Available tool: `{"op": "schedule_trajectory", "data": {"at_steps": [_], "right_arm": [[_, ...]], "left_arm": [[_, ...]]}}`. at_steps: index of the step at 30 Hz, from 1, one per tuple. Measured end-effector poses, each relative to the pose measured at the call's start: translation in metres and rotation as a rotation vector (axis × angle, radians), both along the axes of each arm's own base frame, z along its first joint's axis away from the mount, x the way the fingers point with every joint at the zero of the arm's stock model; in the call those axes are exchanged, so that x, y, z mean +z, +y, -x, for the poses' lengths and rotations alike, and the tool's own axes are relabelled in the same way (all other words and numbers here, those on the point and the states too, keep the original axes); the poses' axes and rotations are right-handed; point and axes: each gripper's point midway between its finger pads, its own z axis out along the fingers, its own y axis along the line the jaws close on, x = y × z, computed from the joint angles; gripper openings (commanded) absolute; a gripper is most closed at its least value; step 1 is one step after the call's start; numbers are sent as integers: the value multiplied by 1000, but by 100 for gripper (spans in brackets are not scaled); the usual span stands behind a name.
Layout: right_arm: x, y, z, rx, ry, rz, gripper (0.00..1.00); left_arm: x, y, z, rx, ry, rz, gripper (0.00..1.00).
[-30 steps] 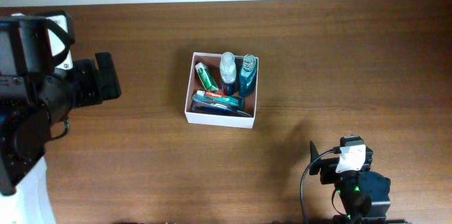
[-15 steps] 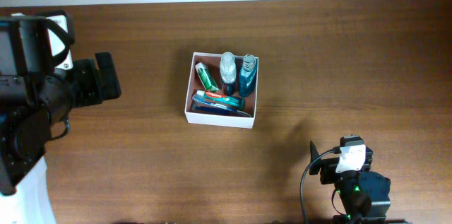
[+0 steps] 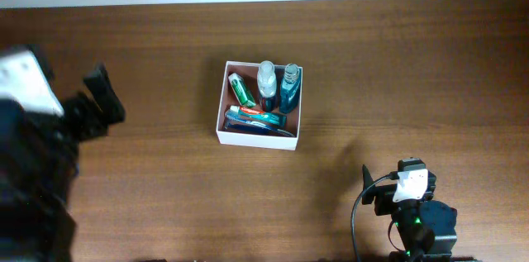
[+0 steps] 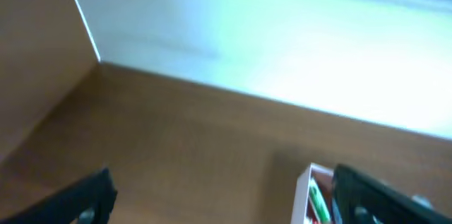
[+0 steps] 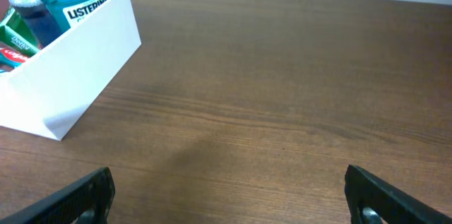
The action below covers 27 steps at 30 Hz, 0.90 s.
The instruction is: Pack container
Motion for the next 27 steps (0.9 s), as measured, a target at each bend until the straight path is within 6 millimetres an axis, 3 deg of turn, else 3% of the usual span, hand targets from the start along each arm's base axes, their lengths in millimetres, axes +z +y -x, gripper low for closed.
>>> {"op": "schedule_trajectory", "data": {"at_steps": [6, 10, 13, 20, 27], "right_arm": [[0, 0, 0, 0, -1, 1, 99], [0, 0, 0, 0, -2, 0, 99], [0, 0, 0, 0, -2, 0, 99], [0, 0, 0, 0, -2, 0, 99], [0, 0, 0, 0, -2, 0, 99]], "left_arm": [[-97, -3, 7, -16, 6, 6, 99], [-171, -8, 23, -32, 75, 19, 99], [-208, -10, 36, -37, 98, 23, 99], [-273, -11, 54, -38, 120, 26, 100], [-314, -12, 58, -38, 110, 25, 99]]}}
